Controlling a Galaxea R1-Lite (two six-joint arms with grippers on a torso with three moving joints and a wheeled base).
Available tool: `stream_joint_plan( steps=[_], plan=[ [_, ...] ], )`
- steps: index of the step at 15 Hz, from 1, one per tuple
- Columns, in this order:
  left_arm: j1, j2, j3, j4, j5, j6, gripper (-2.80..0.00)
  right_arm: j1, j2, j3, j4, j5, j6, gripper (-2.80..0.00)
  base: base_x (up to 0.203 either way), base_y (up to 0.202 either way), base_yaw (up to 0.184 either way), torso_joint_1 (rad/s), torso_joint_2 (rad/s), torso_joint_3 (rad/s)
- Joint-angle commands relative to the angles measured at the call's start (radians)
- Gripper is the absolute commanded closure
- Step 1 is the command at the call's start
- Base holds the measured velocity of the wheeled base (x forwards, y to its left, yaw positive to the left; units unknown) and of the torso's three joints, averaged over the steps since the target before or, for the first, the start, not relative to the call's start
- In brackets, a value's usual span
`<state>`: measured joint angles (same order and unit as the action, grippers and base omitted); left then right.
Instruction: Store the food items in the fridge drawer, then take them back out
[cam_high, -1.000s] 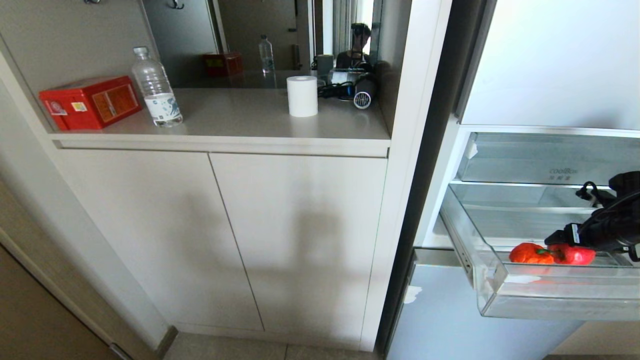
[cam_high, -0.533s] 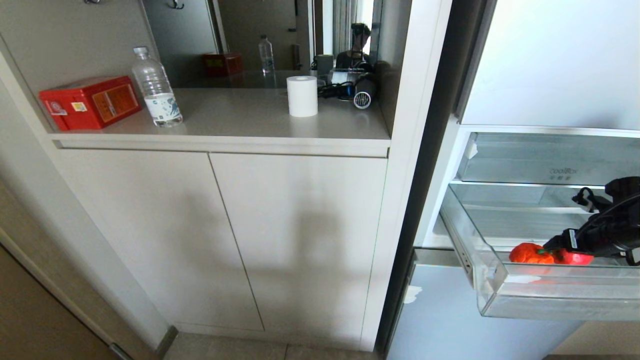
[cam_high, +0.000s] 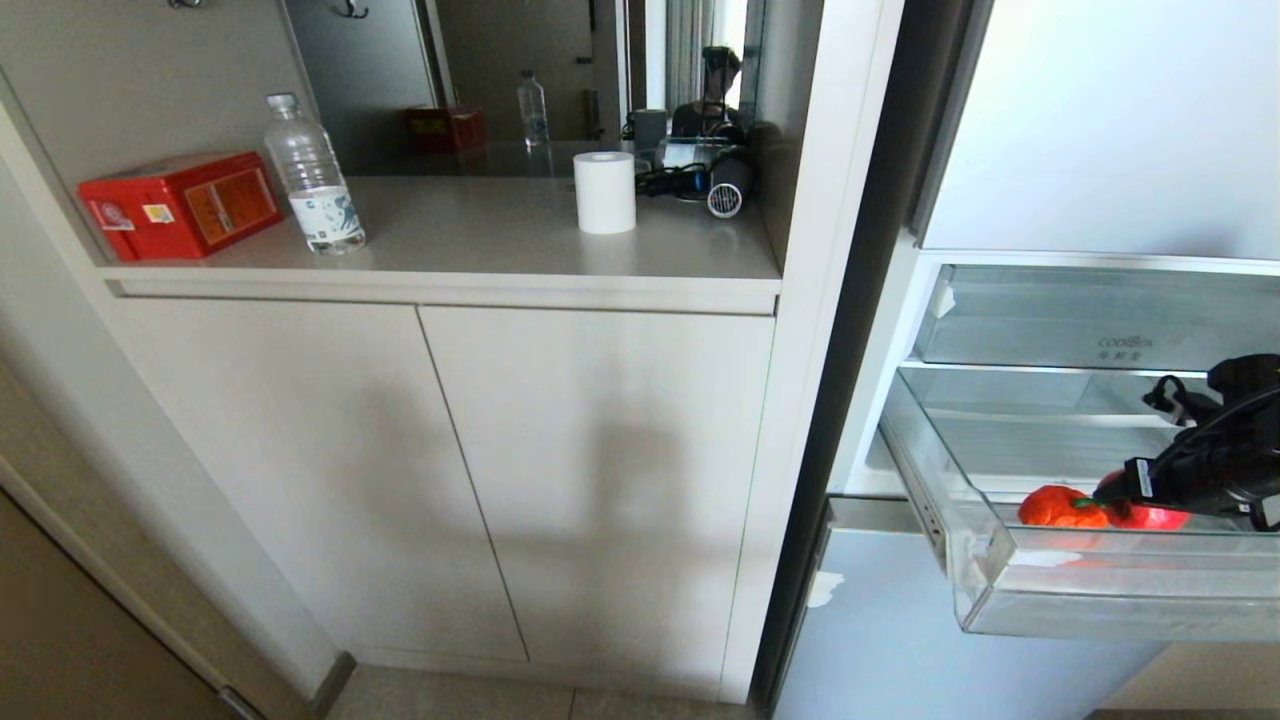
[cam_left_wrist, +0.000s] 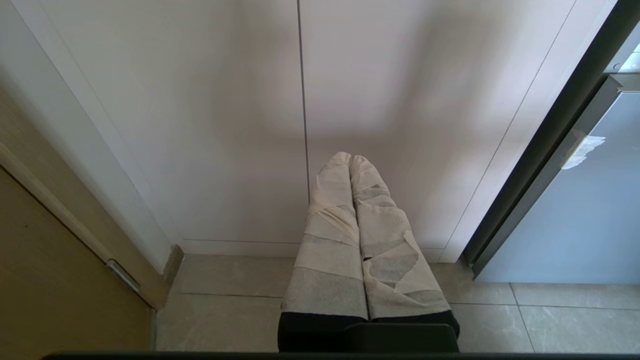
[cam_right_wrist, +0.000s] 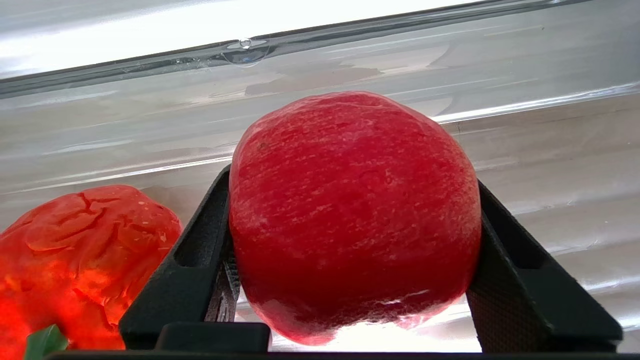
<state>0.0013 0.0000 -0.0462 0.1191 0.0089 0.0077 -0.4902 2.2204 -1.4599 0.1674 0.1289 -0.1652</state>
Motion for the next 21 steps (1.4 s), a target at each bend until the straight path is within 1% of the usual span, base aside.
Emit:
stream_joint_plan(
  steps=[1, 4, 9, 13, 16, 17, 18, 19, 21],
  plan=[
    [0.000, 0.002, 0.000, 0.001, 0.000, 0.000, 0.00, -0.002, -0.057, 0.003, 0.000, 0.005, 0.007, 0.00, 0.000, 0.000, 0.000, 0.000, 0.00, 0.000],
    [0.000, 0.002, 0.000, 0.001, 0.000, 0.000, 0.00, -0.002, -0.187, 0.021, -0.002, 0.012, 0.037, 0.00, 0.000, 0.000, 0.000, 0.000, 0.00, 0.000],
    [0.000, 0.002, 0.000, 0.001, 0.000, 0.000, 0.00, -0.008, -0.400, 0.137, -0.003, 0.021, 0.042, 0.00, 0.000, 0.000, 0.000, 0.000, 0.00, 0.000],
    [0.000, 0.002, 0.000, 0.001, 0.000, 0.000, 0.00, -0.041, -0.637, 0.262, -0.002, 0.013, 0.036, 0.00, 0.000, 0.000, 0.000, 0.000, 0.00, 0.000],
    [0.000, 0.002, 0.000, 0.001, 0.000, 0.000, 0.00, -0.088, -0.854, 0.361, -0.002, 0.009, 0.041, 0.00, 0.000, 0.000, 0.000, 0.000, 0.00, 0.000],
    [0.000, 0.002, 0.000, 0.001, 0.000, 0.000, 0.00, -0.114, -0.934, 0.398, -0.002, 0.008, 0.043, 0.00, 0.000, 0.000, 0.000, 0.000, 0.00, 0.000],
    [0.000, 0.002, 0.000, 0.001, 0.000, 0.000, 0.00, -0.158, -1.019, 0.439, -0.002, 0.007, 0.051, 0.00, 0.000, 0.000, 0.000, 0.000, 0.00, 0.000],
    [0.000, 0.002, 0.000, 0.001, 0.000, 0.000, 0.00, -0.235, -1.088, 0.478, -0.003, 0.006, 0.061, 0.00, 0.000, 0.000, 0.000, 0.000, 0.00, 0.000],
    [0.000, 0.002, 0.000, 0.001, 0.000, 0.000, 0.00, -0.417, -1.165, 0.522, -0.006, 0.006, 0.084, 0.00, 0.000, 0.000, 0.000, 0.000, 0.00, 0.000]
  ],
)
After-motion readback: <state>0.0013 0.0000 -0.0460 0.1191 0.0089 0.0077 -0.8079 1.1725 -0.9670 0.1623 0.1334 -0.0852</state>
